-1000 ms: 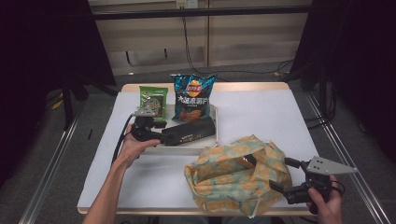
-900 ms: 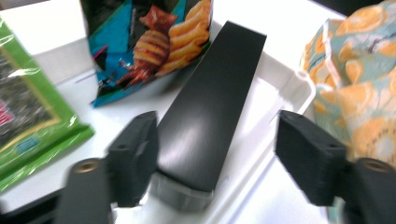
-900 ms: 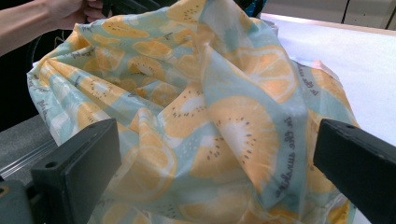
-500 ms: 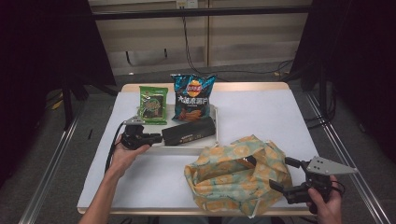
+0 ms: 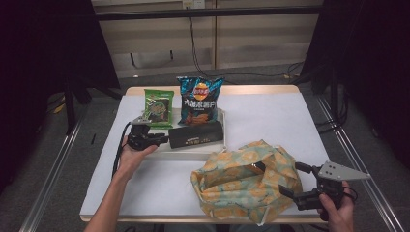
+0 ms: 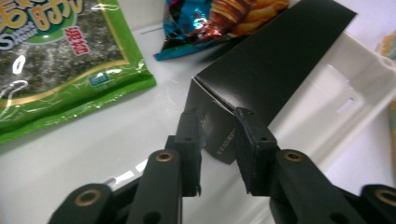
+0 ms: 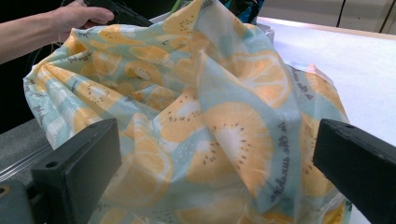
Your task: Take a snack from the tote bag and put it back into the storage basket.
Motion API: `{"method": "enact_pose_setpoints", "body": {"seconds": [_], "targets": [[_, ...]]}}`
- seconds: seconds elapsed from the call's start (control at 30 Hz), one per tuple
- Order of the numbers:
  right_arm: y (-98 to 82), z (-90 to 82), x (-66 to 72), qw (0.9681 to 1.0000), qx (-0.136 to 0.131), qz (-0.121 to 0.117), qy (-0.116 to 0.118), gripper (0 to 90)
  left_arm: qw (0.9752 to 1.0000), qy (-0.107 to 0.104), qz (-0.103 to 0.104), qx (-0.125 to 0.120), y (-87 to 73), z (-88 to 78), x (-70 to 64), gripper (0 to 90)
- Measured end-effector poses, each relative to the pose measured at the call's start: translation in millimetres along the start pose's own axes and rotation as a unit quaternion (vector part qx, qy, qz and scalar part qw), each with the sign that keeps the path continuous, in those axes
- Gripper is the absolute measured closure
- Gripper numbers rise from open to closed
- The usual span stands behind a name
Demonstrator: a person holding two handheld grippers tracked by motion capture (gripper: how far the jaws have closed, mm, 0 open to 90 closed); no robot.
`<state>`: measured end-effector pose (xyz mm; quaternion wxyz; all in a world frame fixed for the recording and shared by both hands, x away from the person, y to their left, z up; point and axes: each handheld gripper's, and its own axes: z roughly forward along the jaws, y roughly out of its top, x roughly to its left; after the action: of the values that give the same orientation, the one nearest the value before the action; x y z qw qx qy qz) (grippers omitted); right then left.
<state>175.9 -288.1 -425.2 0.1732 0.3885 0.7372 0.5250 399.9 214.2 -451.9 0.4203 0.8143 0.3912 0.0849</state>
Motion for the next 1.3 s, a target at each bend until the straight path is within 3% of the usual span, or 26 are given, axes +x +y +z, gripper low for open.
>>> {"method": "enact_pose_setpoints", "body": {"seconds": [0.43, 0.5, 0.63, 0.8, 0.9, 0.93, 0.97, 1.0, 1.13, 1.3], "targets": [[1.4, 0.3, -0.3, 1.0, -0.002, -0.001, -0.001, 1.0, 0.9995, 0.01, -0.026, -0.018, 3.0, 10.4, 11.0, 66.7], [1.5, 1.0, -0.6, 1.0, 0.0, -0.002, -0.002, 1.1, 0.9996, 0.01, -0.021, -0.018, 4.0, 11.9, 13.4, 66.5], [2.7, 3.0, -1.0, 1.0, -0.002, 0.003, -0.002, 1.3, 0.9991, 0.015, -0.035, -0.018, 2.4, 15.0, 16.9, 62.4], [3.0, 4.0, -1.1, 1.0, 0.001, 0.001, -0.002, 2.3, 0.9989, 0.017, -0.036, -0.024, -0.4, 8.2, 18.8, 54.7], [3.0, 2.8, 0.1, 1.0, 0.004, -0.001, -0.004, 2.8, 0.9988, 0.014, -0.029, -0.038, 1.3, -2.7, 12.6, 49.2], [3.4, 2.2, 0.3, 1.0, 0.005, -0.001, -0.008, 3.5, 0.9983, -0.002, -0.034, -0.048, 2.1, -6.5, 9.2, 47.4], [3.7, 1.9, 0.3, 0.9999, 0.005, -0.001, -0.01, 4.1, 0.9983, -0.012, -0.025, -0.051, 2.7, -10.5, 5.4, 46.9], [3.8, 1.8, 0.0, 0.9999, 0.005, -0.001, -0.012, 4.3, 0.9985, -0.007, -0.015, -0.052, 3.4, -13.3, -0.9, 46.6], [3.8, 2.5, -0.2, 0.9999, 0.009, -0.001, -0.013, 5.3, 0.998, -0.039, 0.019, -0.046, 4.0, -18.7, -22.7, 44.8], [6.4, 3.5, 1.0, 0.9999, 0.006, -0.001, -0.013, 9.9, 0.994, -0.075, 0.045, -0.065, 5.0, -23.5, -50.7, 48.4]]}}
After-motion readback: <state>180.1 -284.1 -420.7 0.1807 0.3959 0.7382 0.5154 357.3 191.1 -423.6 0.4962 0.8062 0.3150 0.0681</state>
